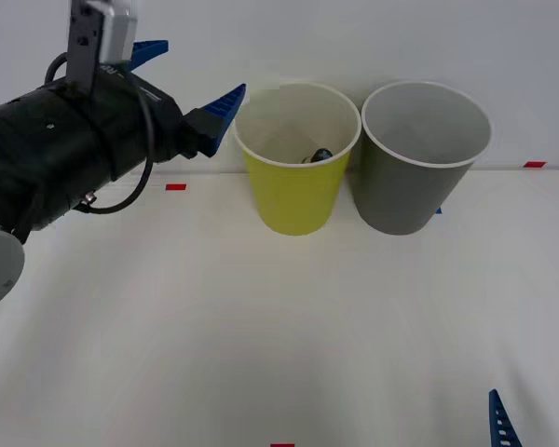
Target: Put cans in the gray bin and PET bottles in the light green bin.
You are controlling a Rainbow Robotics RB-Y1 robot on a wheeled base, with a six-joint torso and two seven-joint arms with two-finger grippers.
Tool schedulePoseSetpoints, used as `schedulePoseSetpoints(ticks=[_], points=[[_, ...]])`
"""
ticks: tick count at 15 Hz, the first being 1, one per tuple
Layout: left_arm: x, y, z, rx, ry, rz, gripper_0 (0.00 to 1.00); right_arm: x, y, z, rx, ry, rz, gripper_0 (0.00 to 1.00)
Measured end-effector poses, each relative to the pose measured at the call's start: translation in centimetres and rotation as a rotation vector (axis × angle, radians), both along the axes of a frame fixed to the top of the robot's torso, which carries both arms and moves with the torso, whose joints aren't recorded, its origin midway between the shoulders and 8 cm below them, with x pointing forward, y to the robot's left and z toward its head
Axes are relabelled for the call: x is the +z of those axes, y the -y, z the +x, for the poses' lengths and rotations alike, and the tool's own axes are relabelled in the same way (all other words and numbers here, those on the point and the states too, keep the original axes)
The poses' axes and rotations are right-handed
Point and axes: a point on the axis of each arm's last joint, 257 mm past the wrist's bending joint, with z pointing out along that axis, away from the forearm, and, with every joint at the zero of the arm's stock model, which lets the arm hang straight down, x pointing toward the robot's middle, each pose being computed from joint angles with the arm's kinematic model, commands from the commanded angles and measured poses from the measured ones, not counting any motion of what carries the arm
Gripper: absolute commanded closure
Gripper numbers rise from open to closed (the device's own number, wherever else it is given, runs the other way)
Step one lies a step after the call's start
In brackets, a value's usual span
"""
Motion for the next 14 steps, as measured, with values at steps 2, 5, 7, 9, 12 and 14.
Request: schedulePoseSetpoints(ticks=[2,5,7,9,12,14], points=[[-1.3,-1.5,-1.6,0.029,-0.018,-0.015,0.0,0.0,0.0,0.0,0.0,0.0,0.0,0.0],[-2.7,-3.7,-4.0,0.077,-0.039,-0.027,0.0,0.0,0.0,0.0,0.0,0.0,0.0,0.0],[-3.1,-4.6,-4.7,0.1,-0.045,-0.044,0.0,0.0,0.0,0.0,0.0,0.0,0.0,0.0],[-3.3,-5.3,-4.8,0.111,-0.031,-0.042,0.0,0.0,0.0,0.0,0.0,0.0,0.0,0.0],[-3.3,-6.0,-4.9,0.124,0.064,-0.115,0.0,0.0,0.0,0.0,0.0,0.0,0.0,0.0],[-6.1,-7.2,-5.3,0.162,0.079,-0.141,0.0,0.0,0.0,0.0,0.0,0.0,0.0,0.0]])
